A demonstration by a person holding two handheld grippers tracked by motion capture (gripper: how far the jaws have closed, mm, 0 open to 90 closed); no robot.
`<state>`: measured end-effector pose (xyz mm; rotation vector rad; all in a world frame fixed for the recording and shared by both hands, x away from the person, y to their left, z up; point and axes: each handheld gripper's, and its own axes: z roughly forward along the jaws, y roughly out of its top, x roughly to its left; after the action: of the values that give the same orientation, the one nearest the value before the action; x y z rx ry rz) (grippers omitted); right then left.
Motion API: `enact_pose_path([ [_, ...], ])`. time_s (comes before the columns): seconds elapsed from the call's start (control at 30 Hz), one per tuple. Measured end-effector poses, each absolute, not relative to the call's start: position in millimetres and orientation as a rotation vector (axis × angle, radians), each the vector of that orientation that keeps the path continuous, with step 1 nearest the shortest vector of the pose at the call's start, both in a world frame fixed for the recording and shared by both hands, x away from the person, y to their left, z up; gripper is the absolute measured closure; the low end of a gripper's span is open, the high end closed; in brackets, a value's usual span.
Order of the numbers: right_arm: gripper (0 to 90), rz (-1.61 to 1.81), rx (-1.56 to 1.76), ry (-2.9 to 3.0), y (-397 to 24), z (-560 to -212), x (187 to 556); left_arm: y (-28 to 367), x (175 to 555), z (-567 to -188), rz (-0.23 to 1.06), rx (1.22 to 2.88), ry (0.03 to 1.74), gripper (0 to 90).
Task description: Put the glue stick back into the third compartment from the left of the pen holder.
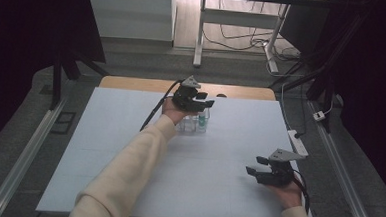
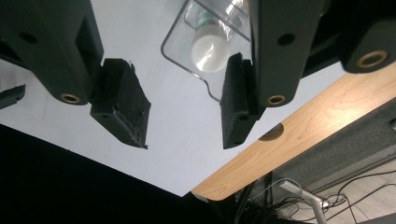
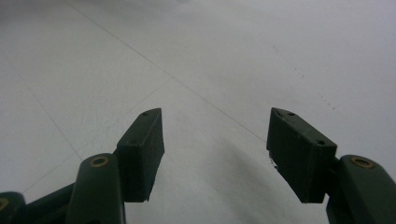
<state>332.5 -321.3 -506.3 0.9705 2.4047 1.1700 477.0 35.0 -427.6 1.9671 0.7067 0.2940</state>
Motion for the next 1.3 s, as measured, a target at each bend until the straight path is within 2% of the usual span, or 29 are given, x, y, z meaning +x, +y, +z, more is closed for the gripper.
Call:
enact_pose_path([
  [0.57, 35.6, 1.171, 0.971, 2.396, -323, -506, 332, 75, 432, -426, 0.304, 2.008, 0.694, 46.3],
  [0.73, 35.4, 1.17, 0.972, 2.392, -323, -505, 332, 90, 416, -425, 0.346, 2.018, 0.691, 43.2],
  [1.3, 34.4, 1.16, 0.965, 2.39, -322, -505, 332, 147, 360, -452, 0.335, 2.015, 0.753, 39.6],
])
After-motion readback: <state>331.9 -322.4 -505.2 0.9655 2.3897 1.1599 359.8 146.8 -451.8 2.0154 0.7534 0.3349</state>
